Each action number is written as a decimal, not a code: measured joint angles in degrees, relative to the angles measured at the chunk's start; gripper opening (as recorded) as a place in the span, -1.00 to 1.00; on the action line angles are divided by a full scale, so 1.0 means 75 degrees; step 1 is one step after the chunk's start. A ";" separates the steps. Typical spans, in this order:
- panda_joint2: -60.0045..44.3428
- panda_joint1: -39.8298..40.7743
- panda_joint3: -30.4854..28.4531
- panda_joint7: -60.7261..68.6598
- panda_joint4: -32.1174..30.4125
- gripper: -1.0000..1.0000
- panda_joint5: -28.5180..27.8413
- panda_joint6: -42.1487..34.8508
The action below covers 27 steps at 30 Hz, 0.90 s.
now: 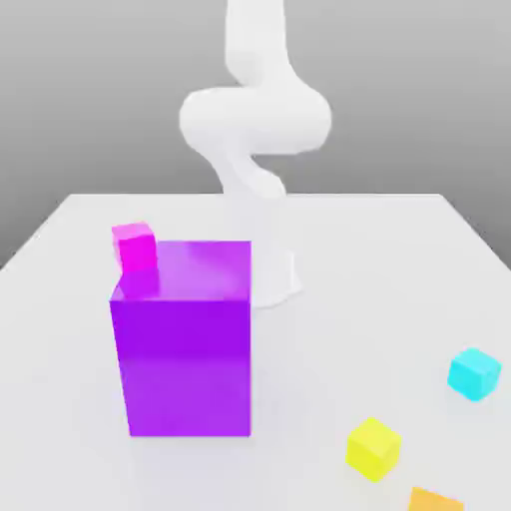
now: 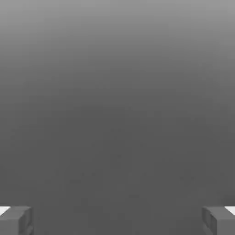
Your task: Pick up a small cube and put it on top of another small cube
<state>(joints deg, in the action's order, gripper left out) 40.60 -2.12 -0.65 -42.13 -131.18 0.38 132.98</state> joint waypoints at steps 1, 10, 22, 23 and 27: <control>-0.0301 -0.0122 -0.0038 0.0214 0.0034 0.00 0.0023 0.0069; -0.2819 -0.0997 -0.0228 0.2055 0.0323 0.00 0.0291 0.0645; -0.6136 -0.1691 0.0061 0.4335 0.0704 0.00 0.0420 0.1407; -0.6411 -0.1713 0.0099 0.4491 0.0735 0.00 0.0384 0.1472; -0.7509 -0.1828 0.0249 0.5052 0.0859 0.00 0.0139 0.1734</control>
<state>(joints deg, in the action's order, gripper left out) -15.72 -15.83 1.22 -4.24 -124.74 1.42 145.98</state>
